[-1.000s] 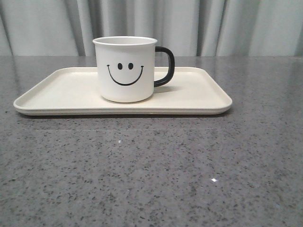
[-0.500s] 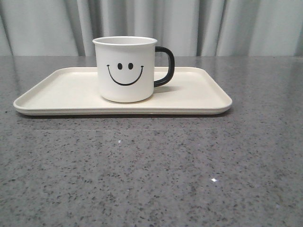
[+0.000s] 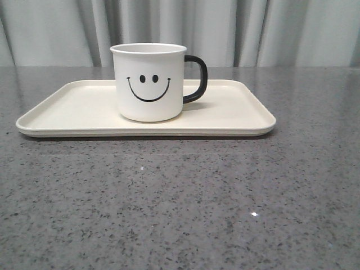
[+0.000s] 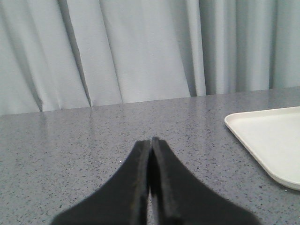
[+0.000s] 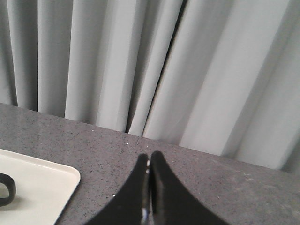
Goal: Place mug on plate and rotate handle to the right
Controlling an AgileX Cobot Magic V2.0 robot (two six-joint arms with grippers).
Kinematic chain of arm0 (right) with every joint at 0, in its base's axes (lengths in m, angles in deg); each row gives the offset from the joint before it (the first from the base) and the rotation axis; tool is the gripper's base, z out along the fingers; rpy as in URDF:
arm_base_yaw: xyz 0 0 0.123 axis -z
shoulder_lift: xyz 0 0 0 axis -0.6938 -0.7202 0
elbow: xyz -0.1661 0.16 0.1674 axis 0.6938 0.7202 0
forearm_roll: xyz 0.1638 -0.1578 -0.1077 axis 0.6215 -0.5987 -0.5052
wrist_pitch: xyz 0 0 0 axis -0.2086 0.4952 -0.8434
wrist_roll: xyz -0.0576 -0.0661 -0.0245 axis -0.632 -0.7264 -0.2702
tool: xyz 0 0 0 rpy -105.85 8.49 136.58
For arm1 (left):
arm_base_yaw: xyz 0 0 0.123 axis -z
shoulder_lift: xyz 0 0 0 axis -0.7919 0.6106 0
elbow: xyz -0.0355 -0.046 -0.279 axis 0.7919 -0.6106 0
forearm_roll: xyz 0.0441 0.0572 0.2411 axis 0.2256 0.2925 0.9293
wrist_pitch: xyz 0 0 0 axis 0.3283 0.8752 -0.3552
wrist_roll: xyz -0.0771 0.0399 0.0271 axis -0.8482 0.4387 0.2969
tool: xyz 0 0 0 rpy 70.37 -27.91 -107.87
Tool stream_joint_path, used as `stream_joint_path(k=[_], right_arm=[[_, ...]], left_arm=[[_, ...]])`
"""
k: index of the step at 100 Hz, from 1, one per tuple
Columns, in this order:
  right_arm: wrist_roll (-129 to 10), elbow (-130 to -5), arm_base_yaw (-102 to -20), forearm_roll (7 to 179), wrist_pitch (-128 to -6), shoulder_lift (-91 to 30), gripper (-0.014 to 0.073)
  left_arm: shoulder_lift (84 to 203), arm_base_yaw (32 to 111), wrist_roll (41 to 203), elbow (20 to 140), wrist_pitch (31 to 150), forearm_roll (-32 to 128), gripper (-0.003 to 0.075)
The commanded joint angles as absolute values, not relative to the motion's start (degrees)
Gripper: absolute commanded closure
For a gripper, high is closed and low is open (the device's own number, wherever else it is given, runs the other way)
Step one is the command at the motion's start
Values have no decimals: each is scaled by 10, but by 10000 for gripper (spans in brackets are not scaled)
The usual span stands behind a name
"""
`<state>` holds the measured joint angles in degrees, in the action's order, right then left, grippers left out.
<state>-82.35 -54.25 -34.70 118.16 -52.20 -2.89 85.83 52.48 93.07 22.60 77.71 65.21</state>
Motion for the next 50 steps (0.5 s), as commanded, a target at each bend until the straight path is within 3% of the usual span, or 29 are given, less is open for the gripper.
stream_joint_path(k=[1,50], right_arm=[[-828,-558,-344,1191,-563,-30,663],[-828,-552,-373,1178,-572,14,663]], left_arm=[[840,527,930,222,736,648,740],[841,527,930,222,736,648,740]])
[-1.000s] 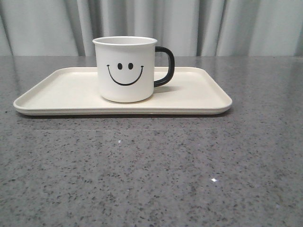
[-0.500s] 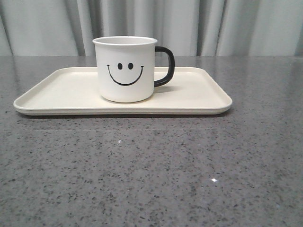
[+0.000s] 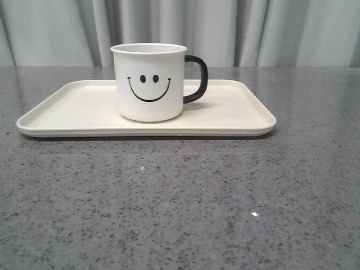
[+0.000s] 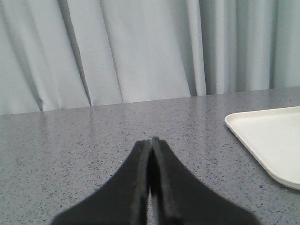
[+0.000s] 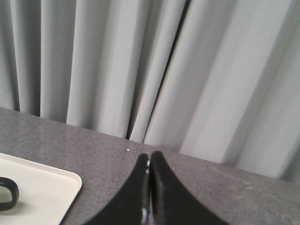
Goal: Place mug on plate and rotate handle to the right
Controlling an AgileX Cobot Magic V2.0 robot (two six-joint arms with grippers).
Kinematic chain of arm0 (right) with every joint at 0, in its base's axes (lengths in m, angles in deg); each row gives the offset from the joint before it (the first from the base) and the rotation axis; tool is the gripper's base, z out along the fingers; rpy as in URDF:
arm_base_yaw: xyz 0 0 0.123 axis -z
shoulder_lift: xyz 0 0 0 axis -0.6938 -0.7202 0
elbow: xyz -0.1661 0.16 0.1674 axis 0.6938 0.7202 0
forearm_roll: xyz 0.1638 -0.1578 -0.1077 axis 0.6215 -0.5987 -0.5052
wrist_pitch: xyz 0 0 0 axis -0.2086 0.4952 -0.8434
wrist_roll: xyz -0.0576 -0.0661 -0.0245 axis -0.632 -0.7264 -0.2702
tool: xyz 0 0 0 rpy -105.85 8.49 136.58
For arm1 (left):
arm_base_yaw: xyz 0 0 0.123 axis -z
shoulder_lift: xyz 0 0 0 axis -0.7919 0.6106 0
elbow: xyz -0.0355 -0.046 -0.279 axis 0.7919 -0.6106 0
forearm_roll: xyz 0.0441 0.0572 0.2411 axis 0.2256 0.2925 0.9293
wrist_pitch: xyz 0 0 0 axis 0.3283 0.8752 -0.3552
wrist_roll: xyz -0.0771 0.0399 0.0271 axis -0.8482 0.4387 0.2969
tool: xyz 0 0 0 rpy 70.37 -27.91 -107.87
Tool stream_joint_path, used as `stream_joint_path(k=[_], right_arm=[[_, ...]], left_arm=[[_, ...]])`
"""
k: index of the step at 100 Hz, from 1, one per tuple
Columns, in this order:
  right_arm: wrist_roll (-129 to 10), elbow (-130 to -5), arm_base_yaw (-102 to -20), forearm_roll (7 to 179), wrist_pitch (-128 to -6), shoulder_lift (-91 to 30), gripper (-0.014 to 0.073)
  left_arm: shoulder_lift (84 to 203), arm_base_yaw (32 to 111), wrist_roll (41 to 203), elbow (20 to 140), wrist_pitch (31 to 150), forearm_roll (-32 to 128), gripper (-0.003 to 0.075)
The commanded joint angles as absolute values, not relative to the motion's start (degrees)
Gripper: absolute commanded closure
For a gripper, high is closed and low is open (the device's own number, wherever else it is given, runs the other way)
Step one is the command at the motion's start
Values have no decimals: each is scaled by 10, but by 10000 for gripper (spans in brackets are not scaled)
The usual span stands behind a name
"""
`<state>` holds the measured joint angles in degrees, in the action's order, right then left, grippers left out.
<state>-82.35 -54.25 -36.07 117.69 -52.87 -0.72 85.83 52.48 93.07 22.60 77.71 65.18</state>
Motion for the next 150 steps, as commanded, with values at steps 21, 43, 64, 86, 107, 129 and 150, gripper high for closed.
stream_joint_path(k=[21,43,64,86,107,129,150], right_arm=[[-828,-481,-432,1177,-570,101,663],[-828,-337,-467,1185,-622,202,663],[-828,-218,-467,1217,-684,260,663],[-828,-136,-467,1244,-753,300,663],[-828,-97,-467,1272,-776,300,663],[-828,-60,-467,1272,-778,300,663],[-828,-56,-471,1272,-776,300,663]], left_arm=[[841,527,930,222,736,648,740],[841,527,930,222,736,648,740],[841,527,930,222,736,648,740],[841,527,930,222,736,648,740],[841,527,930,222,736,648,740],[841,527,930,222,736,648,740],[841,527,930,222,736,648,740]])
